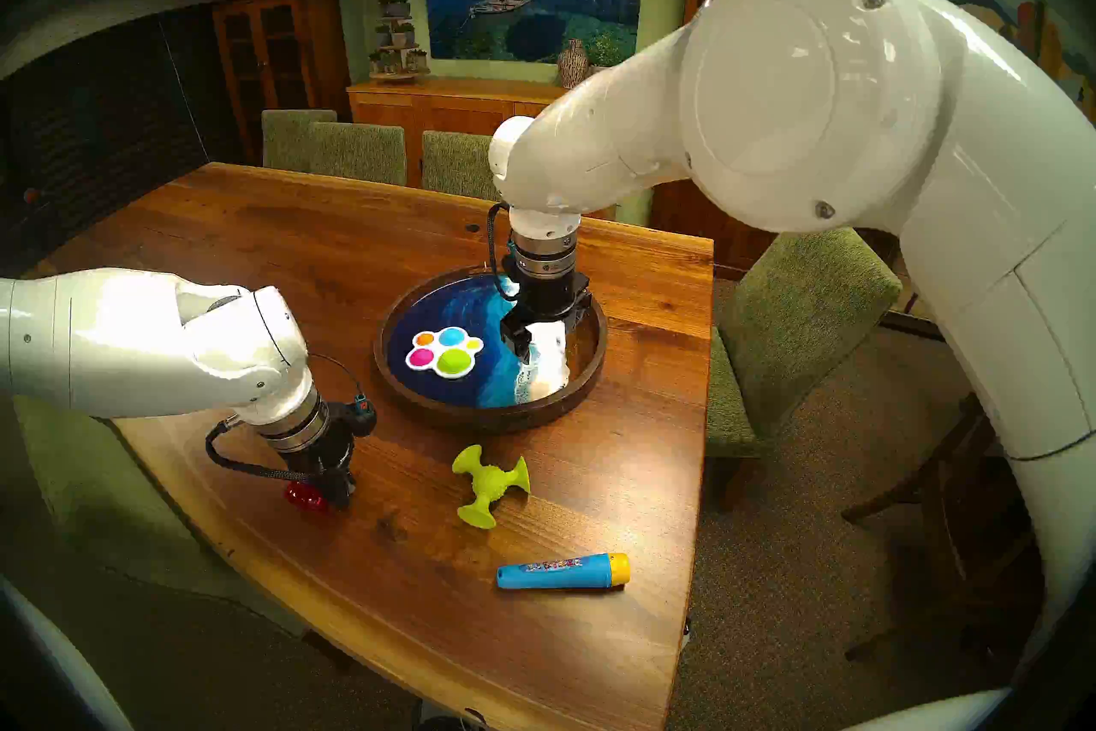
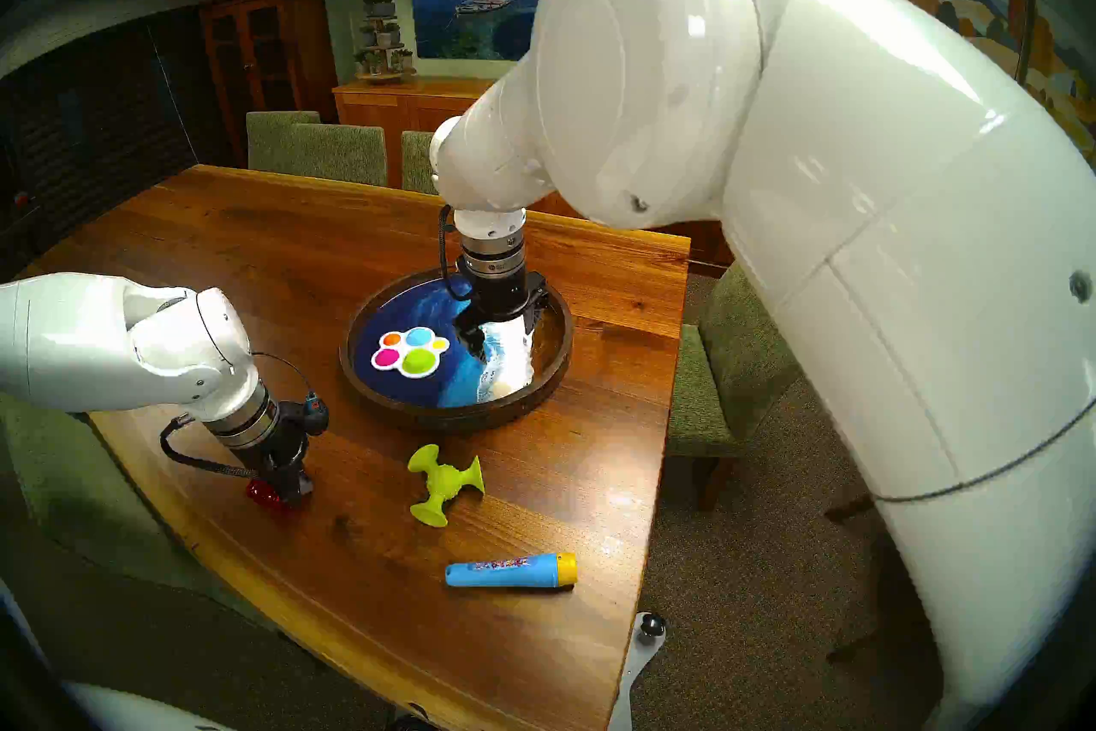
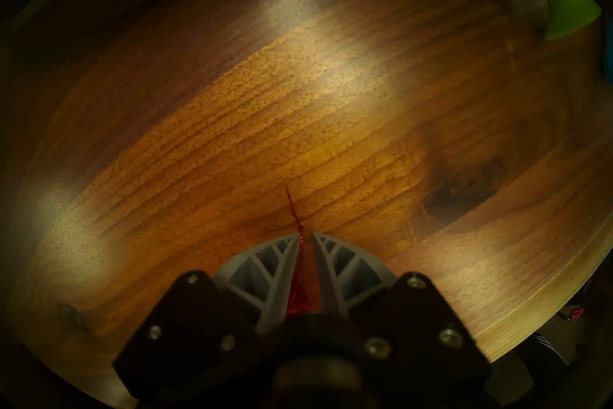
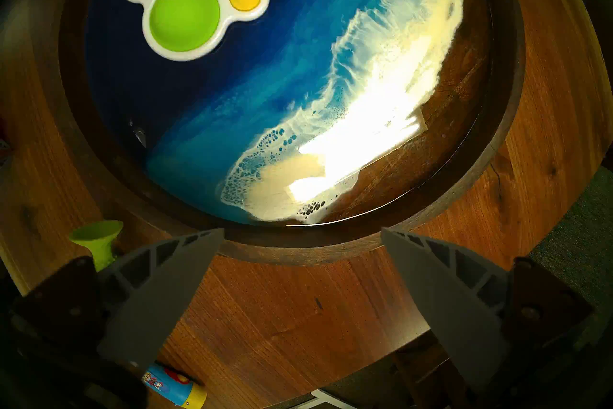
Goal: Put toys in center tray
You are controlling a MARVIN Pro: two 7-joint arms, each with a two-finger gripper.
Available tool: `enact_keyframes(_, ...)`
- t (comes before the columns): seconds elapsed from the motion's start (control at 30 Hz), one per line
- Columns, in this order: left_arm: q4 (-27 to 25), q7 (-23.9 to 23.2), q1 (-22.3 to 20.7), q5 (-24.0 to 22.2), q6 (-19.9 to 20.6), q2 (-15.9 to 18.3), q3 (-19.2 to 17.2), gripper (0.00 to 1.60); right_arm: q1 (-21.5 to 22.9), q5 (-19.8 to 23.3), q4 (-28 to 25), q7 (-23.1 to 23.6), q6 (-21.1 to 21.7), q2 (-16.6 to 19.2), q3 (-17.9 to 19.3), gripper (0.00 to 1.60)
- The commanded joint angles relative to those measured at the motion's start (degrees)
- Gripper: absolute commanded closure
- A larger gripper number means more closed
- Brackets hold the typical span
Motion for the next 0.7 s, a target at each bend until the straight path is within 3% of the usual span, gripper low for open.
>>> enact_keyframes(0.0, -0.8, -0.6, -3.1, 0.1, 0.9, 0.7, -1.5, 1.2, 1.8, 0.0, 1.0, 0.1, -0.1, 0.3, 0.0, 0.0)
enact_keyframes(0.03, -0.8, -0.6, -3.1, 0.1, 0.9, 0.7, -1.5, 1.2, 1.8, 0.0, 1.0, 0.1, -0.1, 0.3, 0.0, 0.0)
enact_keyframes(0.07, -0.8, -0.6, -3.3, 0.1, 1.0, 0.7, -1.7, 1.35, 1.8, 0.0, 1.0, 0.1, -0.1, 0.3, 0.0, 0.0)
enact_keyframes(0.1, -0.9, -0.9, -3.8, 0.2, 1.2, 0.9, -1.9, 1.6, 1.8, 0.0, 1.0, 0.1, -0.1, 0.3, 0.0, 0.0)
enact_keyframes(0.37, -1.1, -1.5, -4.9, 0.4, 1.9, 1.3, -2.6, 1.6, 1.8, 0.0, 1.0, 0.1, -0.1, 0.3, 0.0, 0.0)
enact_keyframes(0.67, 1.2, -3.2, -8.1, -0.5, 2.7, 0.4, -6.7, 1.6, 1.8, 0.0, 1.0, 0.0, -0.1, 0.3, 0.0, 0.0)
